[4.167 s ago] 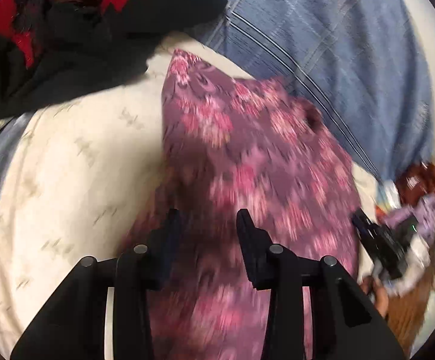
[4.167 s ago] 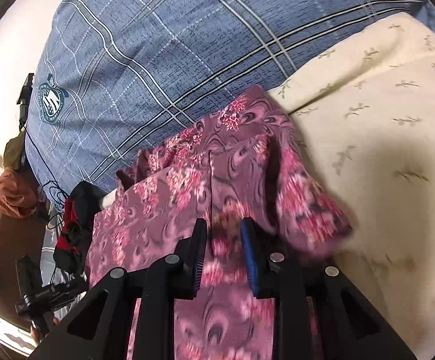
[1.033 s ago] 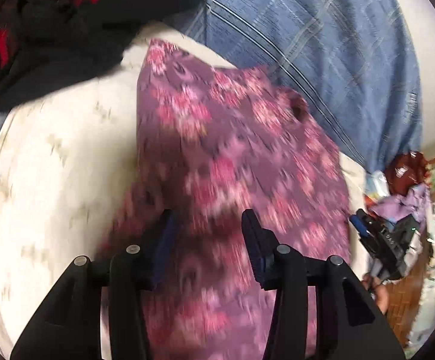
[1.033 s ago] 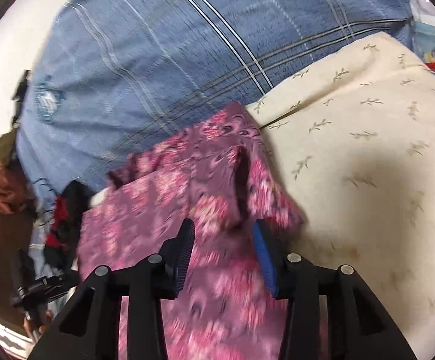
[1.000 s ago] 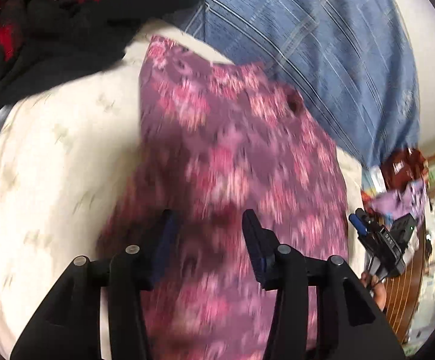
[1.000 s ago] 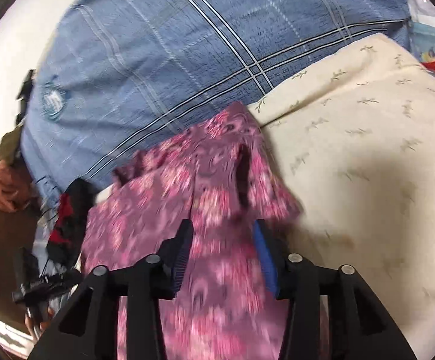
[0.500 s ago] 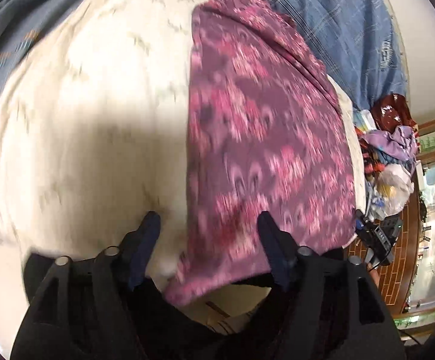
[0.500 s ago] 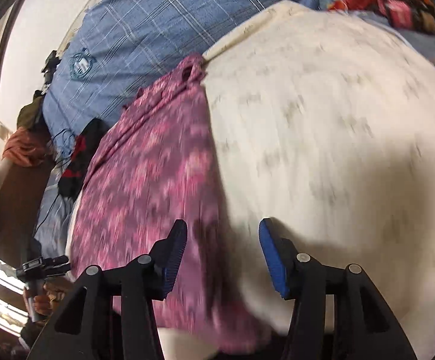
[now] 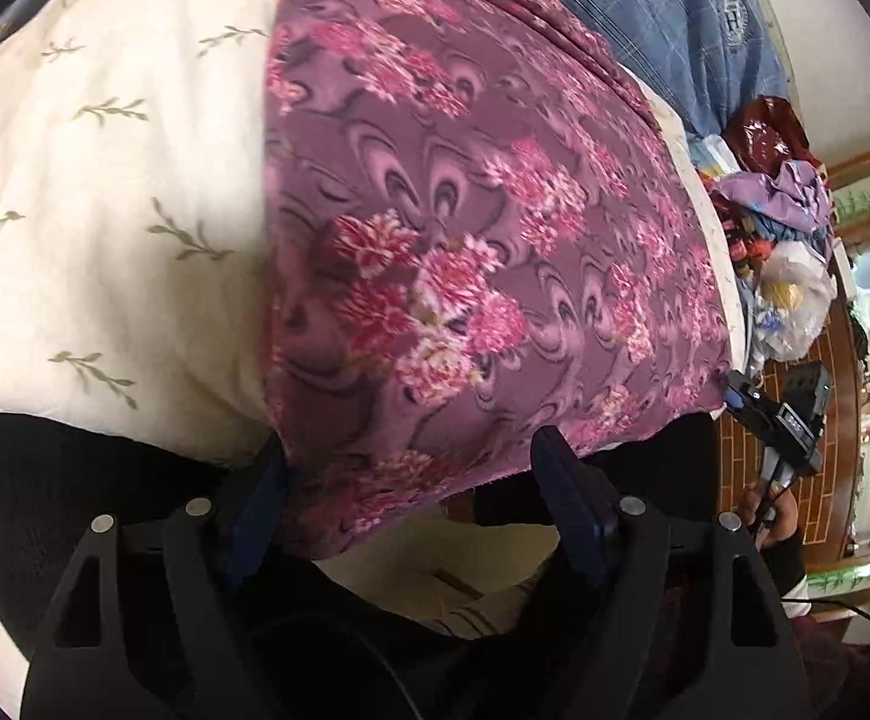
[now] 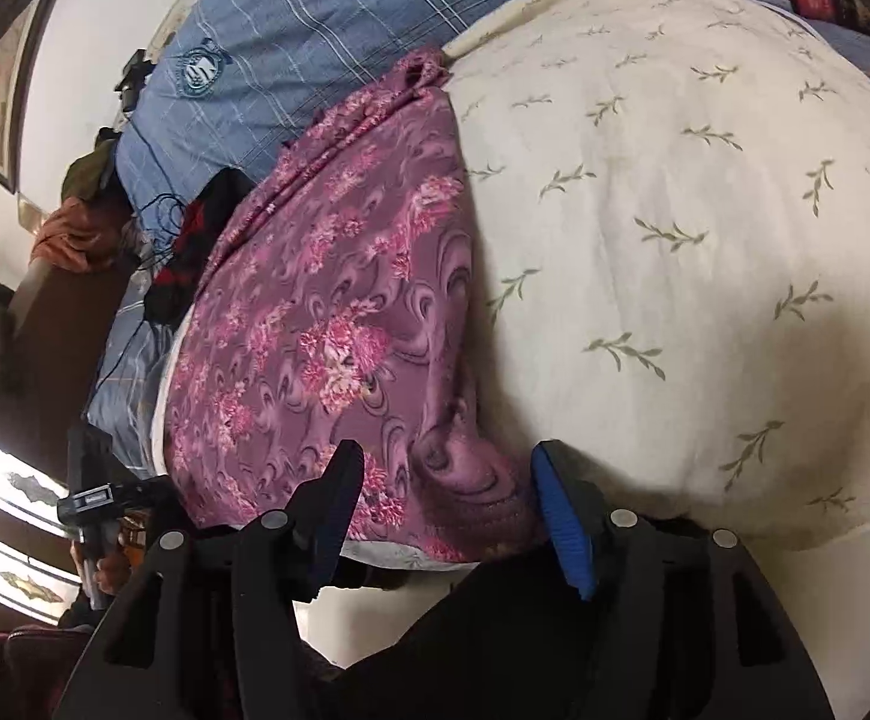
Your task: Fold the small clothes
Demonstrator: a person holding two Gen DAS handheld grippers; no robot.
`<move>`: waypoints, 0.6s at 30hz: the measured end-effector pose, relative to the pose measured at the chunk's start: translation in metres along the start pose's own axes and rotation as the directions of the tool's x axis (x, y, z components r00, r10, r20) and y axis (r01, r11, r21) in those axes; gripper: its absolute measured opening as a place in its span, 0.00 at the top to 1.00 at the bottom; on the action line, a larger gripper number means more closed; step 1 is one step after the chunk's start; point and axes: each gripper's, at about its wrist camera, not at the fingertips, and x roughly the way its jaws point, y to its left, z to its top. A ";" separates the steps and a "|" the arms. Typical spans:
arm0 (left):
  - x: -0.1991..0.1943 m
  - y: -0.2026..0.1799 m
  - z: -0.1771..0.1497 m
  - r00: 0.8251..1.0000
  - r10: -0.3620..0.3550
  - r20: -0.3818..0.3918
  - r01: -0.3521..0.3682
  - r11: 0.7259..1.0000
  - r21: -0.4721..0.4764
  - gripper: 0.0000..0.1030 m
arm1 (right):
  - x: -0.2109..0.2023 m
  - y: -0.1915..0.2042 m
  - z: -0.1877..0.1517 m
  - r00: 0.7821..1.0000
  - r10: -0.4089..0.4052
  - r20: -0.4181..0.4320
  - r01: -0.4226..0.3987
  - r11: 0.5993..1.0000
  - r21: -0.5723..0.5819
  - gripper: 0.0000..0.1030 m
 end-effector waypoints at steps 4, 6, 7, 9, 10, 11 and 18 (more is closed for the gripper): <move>0.003 0.004 0.000 1.000 -0.008 0.000 0.008 1.000 -0.027 0.44 | 0.011 0.012 -0.003 0.998 -0.040 -0.045 0.035 0.995 -0.098 0.66; 0.000 0.011 -0.002 1.000 -0.009 0.002 0.009 0.999 -0.051 0.65 | 0.018 0.019 -0.005 0.994 -0.074 -0.075 0.062 0.986 -0.152 0.86; -0.001 0.015 -0.003 1.000 -0.021 -0.005 0.021 0.997 -0.069 0.84 | 0.019 0.022 -0.006 0.994 -0.080 -0.071 0.068 0.984 -0.166 0.86; -0.005 0.024 -0.005 0.993 -0.119 -0.014 0.117 0.986 -0.120 0.96 | 0.016 0.028 -0.005 0.997 -0.046 -0.060 0.035 0.985 -0.172 0.88; -0.009 0.024 -0.006 0.988 -0.154 0.002 0.153 0.979 -0.132 0.96 | 0.014 0.029 -0.004 0.998 -0.030 -0.050 0.021 0.986 -0.164 0.89; -0.015 0.022 -0.007 0.986 -0.166 0.018 0.167 0.978 -0.127 0.96 | 0.011 0.030 -0.002 0.999 0.000 -0.041 -0.006 0.989 -0.149 0.90; -0.035 0.008 -0.001 0.968 -0.238 0.081 0.245 0.964 -0.101 0.96 | 0.001 0.030 0.009 0.990 0.137 0.027 -0.136 0.990 -0.038 0.91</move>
